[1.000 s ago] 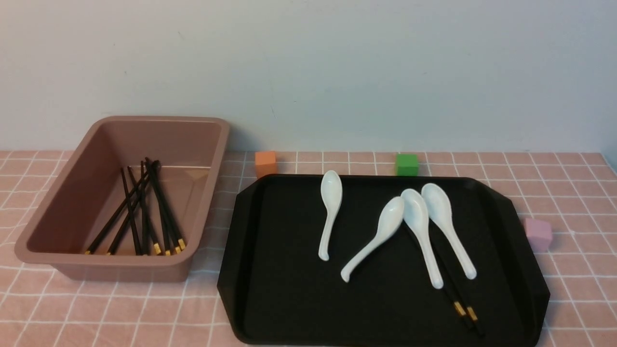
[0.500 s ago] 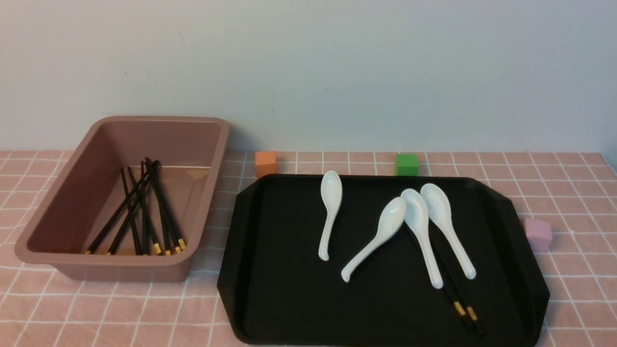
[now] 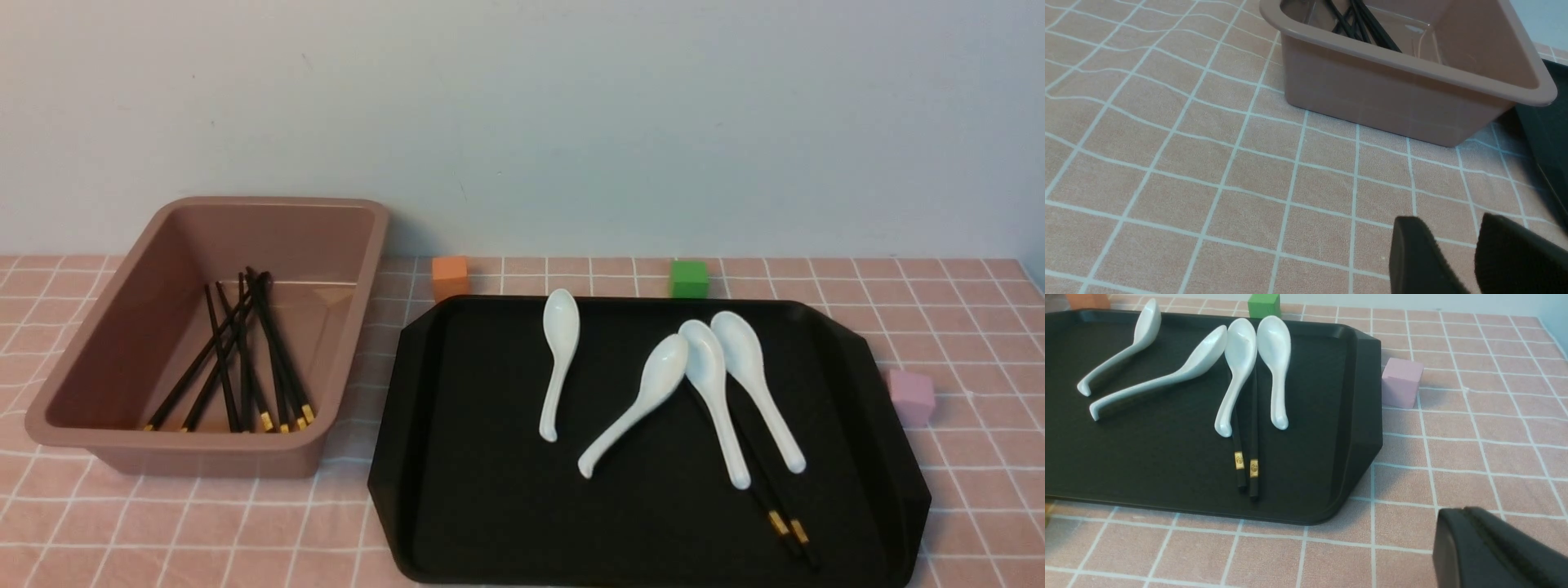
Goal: On pink tablecloth take chopsticks from black tray and put them in box.
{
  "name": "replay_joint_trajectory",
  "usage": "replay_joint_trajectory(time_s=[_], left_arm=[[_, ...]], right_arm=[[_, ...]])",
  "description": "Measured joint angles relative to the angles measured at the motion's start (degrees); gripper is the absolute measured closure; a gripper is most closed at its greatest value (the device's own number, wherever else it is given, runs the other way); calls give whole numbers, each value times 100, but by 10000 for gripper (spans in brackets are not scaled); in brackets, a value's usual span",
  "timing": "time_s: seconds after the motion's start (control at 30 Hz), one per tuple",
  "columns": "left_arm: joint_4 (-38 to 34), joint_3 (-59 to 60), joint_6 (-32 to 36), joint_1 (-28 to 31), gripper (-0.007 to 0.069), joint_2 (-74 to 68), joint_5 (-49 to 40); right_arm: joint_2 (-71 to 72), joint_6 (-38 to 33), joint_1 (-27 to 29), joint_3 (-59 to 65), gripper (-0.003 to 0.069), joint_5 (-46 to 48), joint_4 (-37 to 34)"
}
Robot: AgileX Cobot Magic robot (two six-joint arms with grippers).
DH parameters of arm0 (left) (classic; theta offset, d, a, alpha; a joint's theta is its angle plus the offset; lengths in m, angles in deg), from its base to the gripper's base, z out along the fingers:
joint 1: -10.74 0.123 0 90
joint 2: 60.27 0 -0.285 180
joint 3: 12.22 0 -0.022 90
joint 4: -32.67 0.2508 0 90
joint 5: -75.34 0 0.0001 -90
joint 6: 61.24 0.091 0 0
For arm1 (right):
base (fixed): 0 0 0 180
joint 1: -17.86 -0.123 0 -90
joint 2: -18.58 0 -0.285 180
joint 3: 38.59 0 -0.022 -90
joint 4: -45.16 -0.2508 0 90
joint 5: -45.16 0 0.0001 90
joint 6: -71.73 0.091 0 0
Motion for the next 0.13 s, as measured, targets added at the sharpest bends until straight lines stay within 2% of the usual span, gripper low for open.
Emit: replay_joint_trajectory(time_s=[0.13], left_arm=[[0,0,0,0,386,0,0]], right_arm=[[0,0,0,0,652,0,0]])
